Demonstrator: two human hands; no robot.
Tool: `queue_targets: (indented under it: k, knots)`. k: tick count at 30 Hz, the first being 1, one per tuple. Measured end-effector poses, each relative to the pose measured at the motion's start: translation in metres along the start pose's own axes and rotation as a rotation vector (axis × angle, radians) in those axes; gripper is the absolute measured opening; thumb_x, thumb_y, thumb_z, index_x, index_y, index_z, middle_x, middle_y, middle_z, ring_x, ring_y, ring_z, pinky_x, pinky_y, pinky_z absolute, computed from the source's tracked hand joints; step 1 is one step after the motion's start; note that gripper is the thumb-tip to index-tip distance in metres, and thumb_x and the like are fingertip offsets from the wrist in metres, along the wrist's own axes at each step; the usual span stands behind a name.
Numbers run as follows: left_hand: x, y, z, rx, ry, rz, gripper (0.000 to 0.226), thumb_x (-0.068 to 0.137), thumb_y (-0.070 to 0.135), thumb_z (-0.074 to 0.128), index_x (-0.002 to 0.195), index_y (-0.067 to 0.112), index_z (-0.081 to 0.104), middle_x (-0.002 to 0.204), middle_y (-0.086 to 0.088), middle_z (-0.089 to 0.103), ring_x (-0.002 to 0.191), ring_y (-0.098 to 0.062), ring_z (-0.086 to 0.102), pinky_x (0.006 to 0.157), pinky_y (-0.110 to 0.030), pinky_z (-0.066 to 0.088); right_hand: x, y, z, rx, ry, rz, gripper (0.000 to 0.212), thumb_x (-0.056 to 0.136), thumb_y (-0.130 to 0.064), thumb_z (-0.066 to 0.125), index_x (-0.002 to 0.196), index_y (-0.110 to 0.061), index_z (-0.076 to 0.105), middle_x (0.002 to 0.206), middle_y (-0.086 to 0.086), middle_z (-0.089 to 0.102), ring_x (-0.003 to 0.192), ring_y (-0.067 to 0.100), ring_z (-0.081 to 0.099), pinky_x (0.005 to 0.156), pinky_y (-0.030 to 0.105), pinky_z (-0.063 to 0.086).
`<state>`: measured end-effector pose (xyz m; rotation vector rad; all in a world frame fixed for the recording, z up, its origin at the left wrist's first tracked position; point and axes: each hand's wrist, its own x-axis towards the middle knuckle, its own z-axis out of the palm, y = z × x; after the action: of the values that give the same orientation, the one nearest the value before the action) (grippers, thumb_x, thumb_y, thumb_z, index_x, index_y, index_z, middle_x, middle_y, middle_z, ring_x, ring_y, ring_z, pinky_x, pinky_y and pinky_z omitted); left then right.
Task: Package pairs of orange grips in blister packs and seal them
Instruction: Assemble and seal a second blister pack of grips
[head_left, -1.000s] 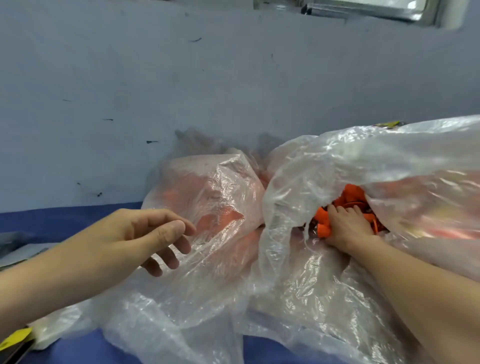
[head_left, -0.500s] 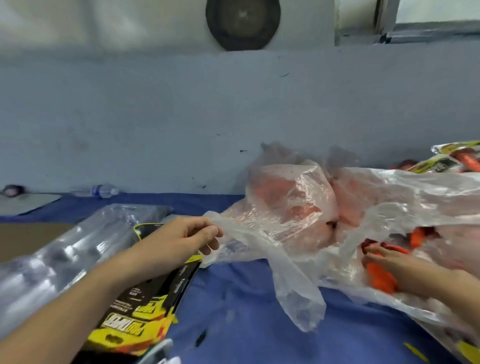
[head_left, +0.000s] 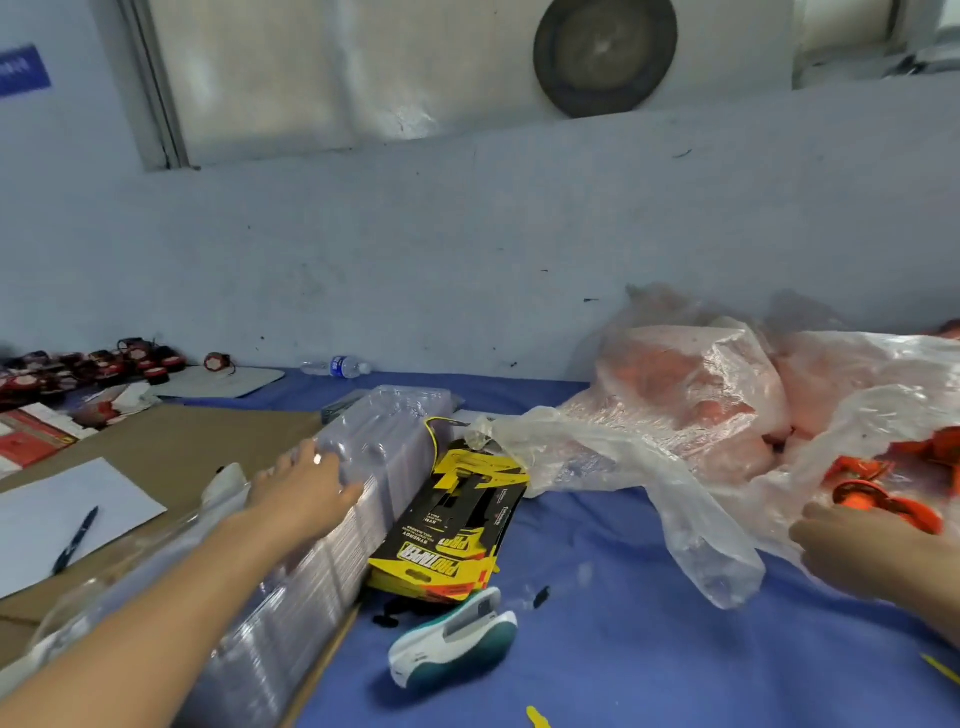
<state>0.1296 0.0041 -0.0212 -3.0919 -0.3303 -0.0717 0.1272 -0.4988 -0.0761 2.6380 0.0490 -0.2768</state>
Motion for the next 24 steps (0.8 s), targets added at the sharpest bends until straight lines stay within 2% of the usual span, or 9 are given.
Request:
queue_targets:
  k: [1, 3, 5, 7, 10, 13, 17, 21, 24]
  knots:
    - [-0.002, -0.002, -0.001, -0.022, 0.007, -0.005, 0.053, 0.1, 0.051, 0.033, 0.145, 0.024, 0.036, 0.151, -0.011, 0.024, 0.136, -0.033, 0.034, 0.108, -0.046, 0.032, -0.007, -0.002, -0.015, 0.034, 0.075, -0.037, 0.032, 0.095, -0.026, 0.039, 0.122, -0.024, 0.057, 0.123, -0.004, 0.056, 0.11, 0.016, 0.058, 0.085, 0.028, 0.047]
    - [-0.007, -0.006, -0.004, -0.044, 0.008, -0.034, 0.052, 0.1, 0.049, 0.031, 0.143, 0.021, 0.037, 0.148, -0.014, 0.027, 0.133, -0.034, 0.035, 0.106, -0.046, 0.034, -0.026, -0.032, -0.046, 0.144, -0.026, -0.093, 0.023, 0.095, -0.033, 0.043, 0.104, -0.024, 0.061, 0.103, -0.006, 0.062, 0.087, 0.017, 0.057, 0.075, 0.025, 0.044]
    - [-0.017, -0.014, -0.006, 0.0, -0.01, -0.069, 0.053, 0.1, 0.05, 0.032, 0.142, 0.019, 0.038, 0.145, -0.014, 0.033, 0.132, -0.032, 0.035, 0.105, -0.044, 0.035, -0.047, -0.068, -0.084, 0.201, -0.039, -0.155, 0.026, 0.095, -0.04, 0.044, 0.078, -0.023, 0.052, 0.076, -0.008, 0.05, 0.07, 0.015, 0.048, 0.062, 0.025, 0.038]
    - [-0.029, -0.023, -0.005, 0.06, 0.021, -0.099, 0.054, 0.099, 0.052, 0.035, 0.142, 0.019, 0.038, 0.143, -0.012, 0.036, 0.132, -0.03, 0.035, 0.103, -0.042, 0.035, -0.068, -0.118, -0.119, 0.246, 0.063, -0.236, 0.034, 0.097, -0.04, 0.042, 0.069, -0.021, 0.045, 0.071, -0.005, 0.043, 0.062, 0.015, 0.043, 0.052, 0.027, 0.031]
    - [-0.045, -0.038, -0.003, 0.062, 0.071, -0.105, 0.049, 0.099, 0.047, 0.038, 0.134, 0.015, 0.048, 0.138, -0.011, 0.042, 0.128, -0.029, 0.04, 0.098, -0.039, 0.039, -0.084, -0.193, -0.153, 0.419, 0.343, -0.438, 0.031, 0.098, -0.043, 0.04, 0.114, -0.023, 0.057, 0.108, 0.002, 0.059, 0.094, 0.026, 0.058, 0.065, 0.033, 0.044]
    - [-0.057, -0.044, 0.005, -0.036, 0.007, -0.062, 0.047, 0.099, 0.047, 0.037, 0.119, 0.012, 0.059, 0.139, -0.013, 0.046, 0.132, -0.03, 0.038, 0.098, -0.039, 0.042, -0.096, -0.265, -0.17, 0.681, 0.405, -0.632, 0.058, 0.101, -0.042, 0.04, 0.152, -0.022, 0.021, 0.154, 0.0, 0.031, 0.132, 0.029, 0.043, 0.096, 0.044, 0.043]
    - [-0.067, -0.046, 0.011, -0.003, 0.076, -0.038, 0.042, 0.1, 0.046, 0.033, 0.121, 0.018, 0.057, 0.133, -0.005, 0.05, 0.132, -0.028, 0.037, 0.097, -0.04, 0.04, -0.105, -0.335, -0.167, 0.838, 0.316, -0.743, 0.076, 0.1, -0.035, 0.044, 0.156, -0.015, -0.004, 0.164, 0.0, -0.005, 0.148, 0.026, 0.016, 0.114, 0.04, 0.027]
    - [-0.065, -0.048, 0.002, -0.004, 0.174, -0.024, 0.033, 0.099, 0.036, 0.038, 0.097, 0.016, 0.064, 0.109, -0.008, 0.066, 0.116, -0.027, 0.052, 0.09, -0.037, 0.041, -0.111, -0.361, -0.159, 0.892, 0.336, -0.77, 0.078, 0.101, -0.029, 0.045, 0.154, -0.006, -0.008, 0.162, 0.008, -0.017, 0.151, 0.023, 0.0, 0.12, 0.038, 0.019]
    - [-0.059, -0.047, -0.01, 0.008, 0.223, 0.0, 0.033, 0.098, 0.033, 0.04, 0.093, 0.015, 0.067, 0.097, -0.009, 0.069, 0.108, -0.026, 0.058, 0.094, -0.039, 0.039, -0.109, -0.359, -0.162, 0.921, 0.388, -0.757, 0.078, 0.101, -0.025, 0.044, 0.154, -0.006, -0.009, 0.162, 0.009, -0.018, 0.15, 0.023, 0.002, 0.12, 0.035, 0.018]
